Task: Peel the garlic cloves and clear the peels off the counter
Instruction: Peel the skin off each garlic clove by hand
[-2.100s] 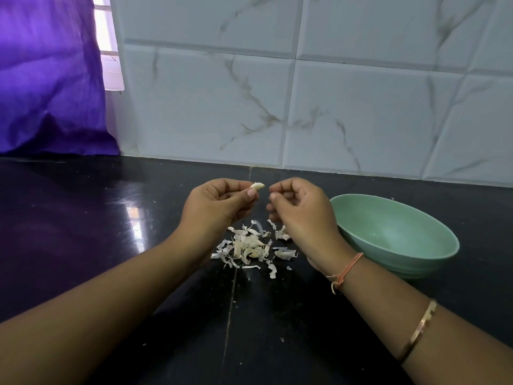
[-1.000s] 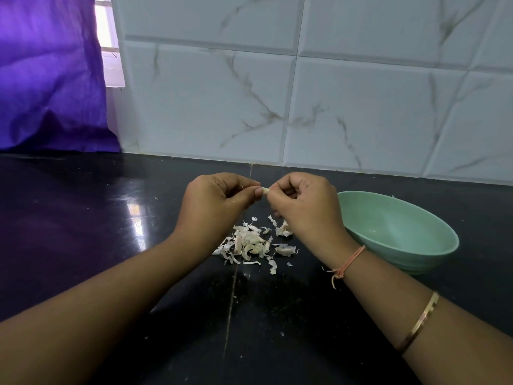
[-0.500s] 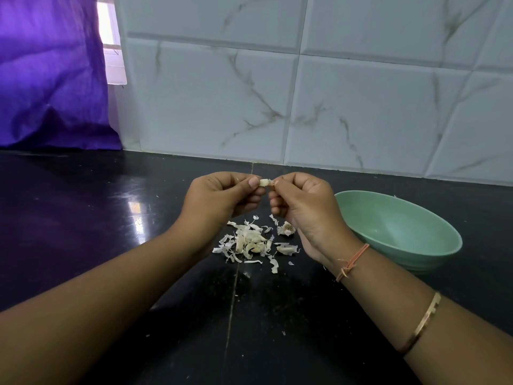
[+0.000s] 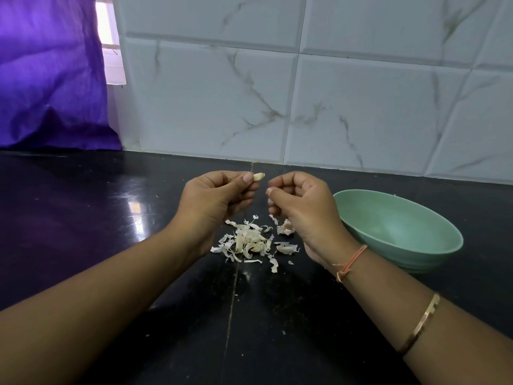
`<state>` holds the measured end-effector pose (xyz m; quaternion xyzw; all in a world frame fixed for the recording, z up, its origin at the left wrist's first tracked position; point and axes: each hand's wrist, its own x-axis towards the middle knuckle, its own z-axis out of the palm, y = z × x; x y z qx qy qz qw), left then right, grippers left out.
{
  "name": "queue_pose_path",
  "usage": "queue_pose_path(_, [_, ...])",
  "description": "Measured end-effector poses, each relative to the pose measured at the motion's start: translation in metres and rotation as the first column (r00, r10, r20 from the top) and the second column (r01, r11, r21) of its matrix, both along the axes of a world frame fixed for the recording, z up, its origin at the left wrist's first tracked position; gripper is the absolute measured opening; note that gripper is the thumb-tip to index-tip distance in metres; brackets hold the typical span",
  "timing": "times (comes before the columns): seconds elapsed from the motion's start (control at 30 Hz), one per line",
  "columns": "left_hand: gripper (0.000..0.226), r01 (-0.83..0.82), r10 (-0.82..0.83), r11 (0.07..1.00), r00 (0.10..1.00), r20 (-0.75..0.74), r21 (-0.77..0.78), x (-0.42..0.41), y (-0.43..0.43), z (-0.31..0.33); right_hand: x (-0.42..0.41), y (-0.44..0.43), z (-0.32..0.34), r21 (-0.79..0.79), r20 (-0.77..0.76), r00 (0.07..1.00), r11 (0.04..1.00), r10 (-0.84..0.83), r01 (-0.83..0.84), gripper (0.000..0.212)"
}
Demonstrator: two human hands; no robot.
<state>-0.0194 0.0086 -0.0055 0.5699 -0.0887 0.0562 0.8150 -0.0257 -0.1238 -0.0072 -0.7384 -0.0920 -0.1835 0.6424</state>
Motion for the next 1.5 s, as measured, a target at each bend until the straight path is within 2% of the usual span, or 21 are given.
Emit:
queue_pose_path(0.13, [0.004, -0.055, 0.054, 0.998, 0.998, 0.031, 0.041, 0.000, 0.000, -0.001, -0.002, 0.000, 0.004, 0.118, 0.041, 0.996, 0.990, 0.077, -0.081, 0.015])
queue_pose_path(0.33, [0.004, -0.085, 0.078, 0.993, 0.994, 0.078, 0.088, -0.001, -0.001, -0.002, -0.002, -0.001, 0.003, 0.113, 0.064, 0.992, 0.986, 0.113, -0.120, 0.014])
queue_pose_path(0.53, [0.005, -0.077, 0.065, 0.990, 0.993, 0.101, 0.117, 0.000, -0.002, -0.003, -0.001, -0.002, 0.005, 0.145, -0.008, 0.992, 0.982, 0.126, -0.123, 0.016])
queue_pose_path(1.0, [0.009, 0.113, -0.113, 0.994, 0.992, -0.050, -0.004, -0.001, -0.003, -0.003, 0.002, 0.002, -0.002, 0.063, -0.078, 0.997, 0.998, -0.001, 0.006, 0.017])
queue_pose_path(1.17, [0.010, 0.160, -0.169, 0.985, 0.974, -0.152, -0.070, -0.001, -0.005, -0.001, 0.002, 0.002, -0.006, -0.019, -0.122, 0.992, 1.000, -0.018, 0.016, 0.012])
queue_pose_path(1.3, [0.011, 0.163, -0.181, 0.981, 0.967, -0.178, -0.109, 0.000, -0.002, 0.001, 0.002, 0.002, -0.010, -0.088, -0.160, 0.987, 0.996, -0.017, 0.003, 0.013])
queue_pose_path(1.5, [0.010, 0.103, -0.118, 0.989, 0.982, -0.150, -0.102, 0.002, -0.002, -0.002, 0.003, -0.001, -0.006, -0.088, -0.035, 0.997, 0.994, -0.072, 0.069, 0.024])
